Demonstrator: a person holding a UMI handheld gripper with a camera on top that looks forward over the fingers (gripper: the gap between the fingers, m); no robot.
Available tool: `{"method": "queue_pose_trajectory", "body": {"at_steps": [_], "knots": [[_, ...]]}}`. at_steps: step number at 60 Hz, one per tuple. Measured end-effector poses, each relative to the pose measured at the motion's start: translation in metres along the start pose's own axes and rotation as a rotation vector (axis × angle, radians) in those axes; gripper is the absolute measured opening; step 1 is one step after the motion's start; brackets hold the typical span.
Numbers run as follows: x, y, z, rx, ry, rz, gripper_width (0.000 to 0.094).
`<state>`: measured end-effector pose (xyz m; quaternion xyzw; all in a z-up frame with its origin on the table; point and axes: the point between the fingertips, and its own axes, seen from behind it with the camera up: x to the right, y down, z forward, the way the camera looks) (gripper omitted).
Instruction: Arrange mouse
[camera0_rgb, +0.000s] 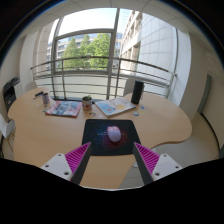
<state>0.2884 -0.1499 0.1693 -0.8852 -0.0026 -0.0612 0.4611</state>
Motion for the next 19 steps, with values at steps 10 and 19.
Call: {"method": "queue_pose_trajectory", "body": {"at_steps": [10,19], "knots": [[-0.002,0.012,-0.03,-0.004,0.012,-0.014,0.0845],[-0.008,0.012,-0.037,0.004,0.012,-0.021,0.0844]]}}
